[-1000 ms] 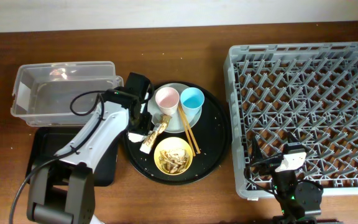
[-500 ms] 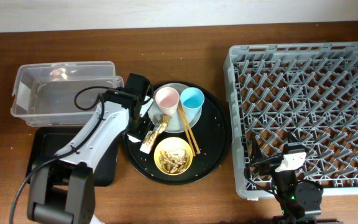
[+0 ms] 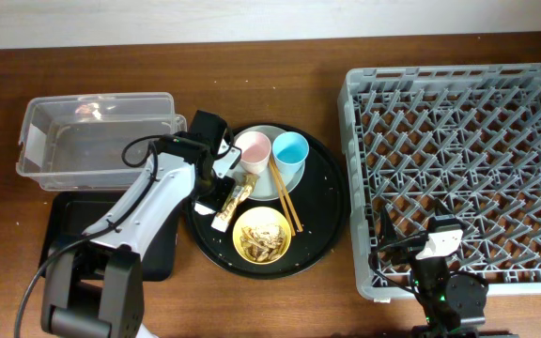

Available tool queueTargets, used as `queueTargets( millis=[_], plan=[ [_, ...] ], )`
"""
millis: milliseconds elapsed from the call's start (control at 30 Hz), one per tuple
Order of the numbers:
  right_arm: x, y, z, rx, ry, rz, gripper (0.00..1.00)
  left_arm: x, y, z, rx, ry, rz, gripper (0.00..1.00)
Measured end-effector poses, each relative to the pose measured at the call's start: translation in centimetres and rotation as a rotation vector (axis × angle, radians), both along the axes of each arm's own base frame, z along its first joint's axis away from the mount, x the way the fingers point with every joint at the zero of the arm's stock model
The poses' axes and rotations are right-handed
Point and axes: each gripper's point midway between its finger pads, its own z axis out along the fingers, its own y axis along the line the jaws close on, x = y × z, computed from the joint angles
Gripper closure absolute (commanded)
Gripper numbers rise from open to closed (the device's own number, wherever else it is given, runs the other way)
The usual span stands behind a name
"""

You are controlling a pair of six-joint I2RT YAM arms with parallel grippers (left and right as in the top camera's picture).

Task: Sort waste into correct bins and load items into the dishwasher rack
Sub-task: 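Reach the left gripper to the gold snack wrapper on the tray, then grasp the gold wrapper and carry it over the clear bin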

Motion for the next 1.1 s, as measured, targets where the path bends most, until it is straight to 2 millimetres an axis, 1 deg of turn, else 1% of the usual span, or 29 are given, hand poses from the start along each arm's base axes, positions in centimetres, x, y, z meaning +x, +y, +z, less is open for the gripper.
queueTargets(
  millis=[133,367,500,533,567,667,733,933,1000,1100],
  plan=[
    [0.0,0.0,0.0,0.000,0.000,0.000,0.02,0.4,-1.0,0.2,-0.058,-0.008,0.015,0.52],
    [0.0,0.0,0.0,0.000,0.000,0.000,0.02,0.0,-2.4,0.3,-0.123,0.014,0.046,0.51],
    [0.0,0.0,0.0,0.000,0.000,0.000,0.02,-0.4,-4.2,0.4,-0.137,0.007,0.008,0.51],
    [0.0,0.0,0.0,0.000,0.000,0.000,0.02,-0.5,-4.7,0.4,-0.140,0.002,-0.006,0.47],
    [0.0,0.0,0.0,0.000,0.000,0.000,0.02,-0.6,-5.3,0.5,-0.143,-0.004,-0.019,0.46],
    [0.0,0.0,0.0,0.000,0.000,0.000,0.02,-0.7,-6.4,0.5,-0.134,-0.025,-0.039,0.46],
    [0.0,0.0,0.0,-0.001,0.000,0.000,0.02,-0.6,-6.5,0.5,-0.106,-0.044,-0.027,0.46],
    [0.0,0.0,0.0,0.000,0.000,0.000,0.02,0.5,-5.8,0.2,-0.055,-0.089,0.018,0.45],
    [0.0,0.0,0.0,0.000,0.000,0.000,0.02,0.6,-5.7,-0.4,-0.045,-0.079,0.025,0.45],
    [0.0,0.0,0.0,0.000,0.000,0.000,0.02,0.3,-5.6,-2.3,-0.019,-0.030,0.030,0.46]
  ],
)
